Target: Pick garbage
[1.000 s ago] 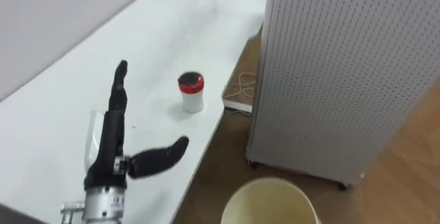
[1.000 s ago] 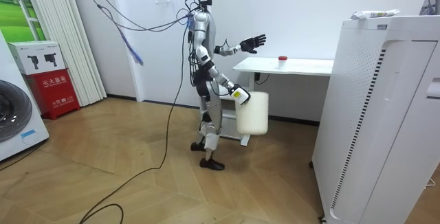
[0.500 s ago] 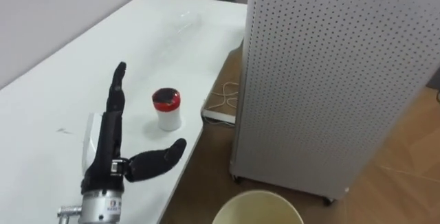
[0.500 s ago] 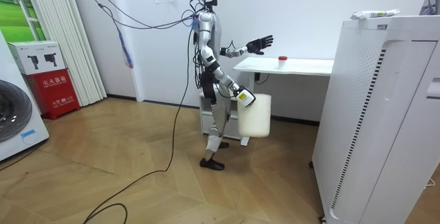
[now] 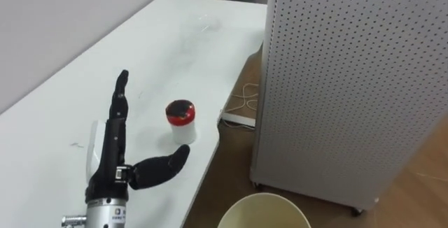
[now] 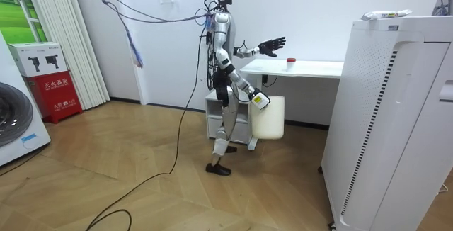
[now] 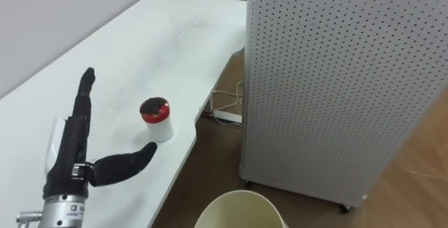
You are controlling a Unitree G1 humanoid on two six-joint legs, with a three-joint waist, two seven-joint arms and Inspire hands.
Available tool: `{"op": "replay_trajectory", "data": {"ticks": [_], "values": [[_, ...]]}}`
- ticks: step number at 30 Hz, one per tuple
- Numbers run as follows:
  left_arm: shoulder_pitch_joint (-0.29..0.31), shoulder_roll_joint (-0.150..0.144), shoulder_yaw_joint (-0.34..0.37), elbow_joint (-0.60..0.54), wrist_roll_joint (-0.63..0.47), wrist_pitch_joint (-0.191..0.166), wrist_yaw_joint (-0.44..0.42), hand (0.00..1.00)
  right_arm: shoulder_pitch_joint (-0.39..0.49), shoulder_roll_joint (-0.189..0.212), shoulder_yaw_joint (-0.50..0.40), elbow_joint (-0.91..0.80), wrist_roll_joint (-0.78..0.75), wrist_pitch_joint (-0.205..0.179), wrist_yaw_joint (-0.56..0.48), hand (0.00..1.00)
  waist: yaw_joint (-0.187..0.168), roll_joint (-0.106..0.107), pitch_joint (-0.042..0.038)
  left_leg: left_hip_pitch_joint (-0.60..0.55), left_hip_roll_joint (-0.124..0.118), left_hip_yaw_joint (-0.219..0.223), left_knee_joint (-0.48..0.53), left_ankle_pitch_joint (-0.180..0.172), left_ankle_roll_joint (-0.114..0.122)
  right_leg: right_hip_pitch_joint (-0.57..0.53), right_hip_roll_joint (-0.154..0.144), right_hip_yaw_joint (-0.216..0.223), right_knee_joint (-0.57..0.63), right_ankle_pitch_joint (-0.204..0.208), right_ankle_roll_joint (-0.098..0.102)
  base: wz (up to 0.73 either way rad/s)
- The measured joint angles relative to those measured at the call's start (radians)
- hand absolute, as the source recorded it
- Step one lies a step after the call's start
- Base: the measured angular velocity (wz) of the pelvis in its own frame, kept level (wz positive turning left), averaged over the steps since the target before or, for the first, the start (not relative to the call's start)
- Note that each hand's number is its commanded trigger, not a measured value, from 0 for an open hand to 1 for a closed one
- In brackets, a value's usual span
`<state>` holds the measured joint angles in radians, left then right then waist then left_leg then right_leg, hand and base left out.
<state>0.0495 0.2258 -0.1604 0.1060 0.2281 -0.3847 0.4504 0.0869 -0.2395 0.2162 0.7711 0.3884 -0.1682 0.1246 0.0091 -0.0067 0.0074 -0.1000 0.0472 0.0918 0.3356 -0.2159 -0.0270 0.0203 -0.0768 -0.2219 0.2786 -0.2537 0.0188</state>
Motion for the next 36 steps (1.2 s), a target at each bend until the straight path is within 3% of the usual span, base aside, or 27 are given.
{"op": "replay_trajectory", "data": {"ticks": [6, 9, 10, 11, 12, 13, 14, 16, 18, 21, 24, 26, 32, 36], "values": [[0.002, 0.002, -0.002, 0.002, 0.0, 0.0, 0.019, 0.0, 0.0, 0.0, 0.0, 0.0, 0.0, 0.0, -0.003, 1.0, 0.022, -0.002, -0.0005, 0.049, -0.004, -0.019, -0.07, 0.006, -0.009, 0.001, -0.001, -0.007, -0.005, 0.002, 0.002, -0.12], [0.012, 0.003, -0.003, 0.003, -0.002, 0.0, 0.019, 0.0, 0.002, 0.0, 0.0, 0.0, -0.001, 0.0, -0.013, 1.0, 0.024, -0.004, -0.0007, 0.072, -0.008, -0.071, -0.106, 0.011, -0.015, 0.015, -0.002, -0.058, -0.002, 0.002, 0.003, -0.02], [0.013, -0.001, -0.006, 0.011, -0.002, 0.0, 0.019, 0.0, 0.007, 0.0, 0.0, 0.0, -0.001, 0.0, -0.019, 1.0, 0.026, -0.004, -0.0001, 0.091, -0.002, -0.105, -0.133, 0.022, -0.017, -0.007, -0.005, -0.076, 0.043, 0.002, 0.003, -0.13], [0.016, -0.006, -0.008, 0.019, -0.004, 0.002, 0.019, 0.0, 0.01, 0.002, 0.0, 0.001, -0.002, 0.0, -0.024, 1.0, 0.036, 0.007, 0.0038, 0.109, 0.022, -0.201, -0.152, 0.029, -0.02, -0.059, -0.003, -0.074, 0.106, -0.012, 0.004, -0.36], [0.016, -0.007, -0.008, 0.024, -0.007, 0.002, 0.02, 0.0, 0.007, 0.006, 0.002, -0.002, -0.004, 0.0, -0.029, 1.0, 0.049, 0.011, 0.0057, 0.108, 0.029, -0.243, -0.152, 0.029, -0.021, -0.083, 0.01, -0.05, 0.062, -0.007, -0.003, -0.7], [0.016, -0.008, 0.012, 0.049, -0.026, 0.005, 0.021, 0.0, -0.003, 0.004, 0.012, -0.022, -0.008, 0.0, -0.038, 1.0, 0.053, 0.01, 0.0007, 0.089, 0.042, -0.262, -0.139, 0.019, -0.036, -0.114, 0.023, -0.038, -0.017, 0.087, -0.041, -0.36], [0.014, -0.008, 0.005, 0.066, -0.066, 0.024, 0.008, 0.0, 0.006, 0.003, 0.018, -0.045, -0.005, -0.001, -0.053, 1.0, 0.028, 0.018, -0.0009, 0.076, 0.048, -0.214, -0.137, 0.024, -0.056, -0.093, 0.031, -0.058, -0.042, 0.113, -0.039, -0.1], [0.015, -0.009, -0.012, 0.074, -0.099, 0.03, -0.013, 0.0, 0.008, 0.002, 0.02, -0.046, -0.001, 0.001, -0.063, 1.0, 0.006, 0.011, 0.0035, 0.078, 0.051, -0.119, -0.144, 0.029, -0.056, -0.072, 0.033, -0.061, -0.058, 0.113, -0.039, 0.33], [0.015, -0.008, -0.021, 0.075, -0.117, 0.034, -0.024, 0.0, 0.007, 0.003, 0.021, -0.046, -0.001, 0.001, -0.074, 1.0, -0.007, 0.004, 0.0077, 0.082, 0.052, -0.077, -0.151, 0.036, -0.052, -0.062, 0.034, -0.043, -0.06, 0.112, -0.038, 0.33], [0.015, -0.007, -0.031, 0.075, -0.139, 0.046, -0.029, 0.0, 0.003, 0.003, 0.029, -0.045, 0.0, 0.002, -0.078, 1.0, 0.002, -0.012, 0.0096, 0.101, 0.043, -0.07, -0.16, 0.037, -0.049, -0.054, 0.035, -0.039, -0.062, 0.11, -0.035, 0.07], [0.015, 0.002, -0.031, 0.076, -0.179, 0.06, -0.035, 0.0, -0.001, 0.012, 0.047, -0.045, 0.0, 0.007, -0.073, 1.0, 0.001, -0.014, 0.0101, 0.111, 0.036, -0.07, -0.163, 0.033, -0.043, -0.035, 0.032, -0.039, -0.073, 0.112, -0.031, 0.07], [0.012, 0.002, -0.034, 0.082, -0.228, 0.06, -0.046, 0.0, -0.001, 0.013, 0.048, -0.045, 0.002, 0.012, -0.05, 1.0, -0.002, -0.013, 0.012, 0.11, 0.026, -0.062, -0.162, 0.033, -0.036, -0.034, 0.023, -0.037, -0.076, 0.103, -0.015, 0.02], [0.0, -0.011, -0.051, 0.157, -0.357, 0.067, -0.059, 0.0, 0.006, 0.012, 0.078, -0.045, 0.003, 0.024, -0.022, 1.0, -0.007, -0.012, 0.0125, 0.108, 0.028, -0.051, -0.149, 0.032, -0.033, -0.035, 0.026, -0.025, -0.075, 0.103, -0.015, -0.05], [0.0, -0.013, -0.052, 0.165, -0.38, 0.067, -0.071, 0.0, 0.006, 0.01, 0.077, -0.045, -0.001, 0.039, -0.012, 1.0, -0.009, -0.016, 0.0118, 0.103, 0.027, -0.05, -0.145, 0.032, -0.032, -0.039, 0.024, -0.025, -0.075, 0.103, -0.015, 0.0]]}}
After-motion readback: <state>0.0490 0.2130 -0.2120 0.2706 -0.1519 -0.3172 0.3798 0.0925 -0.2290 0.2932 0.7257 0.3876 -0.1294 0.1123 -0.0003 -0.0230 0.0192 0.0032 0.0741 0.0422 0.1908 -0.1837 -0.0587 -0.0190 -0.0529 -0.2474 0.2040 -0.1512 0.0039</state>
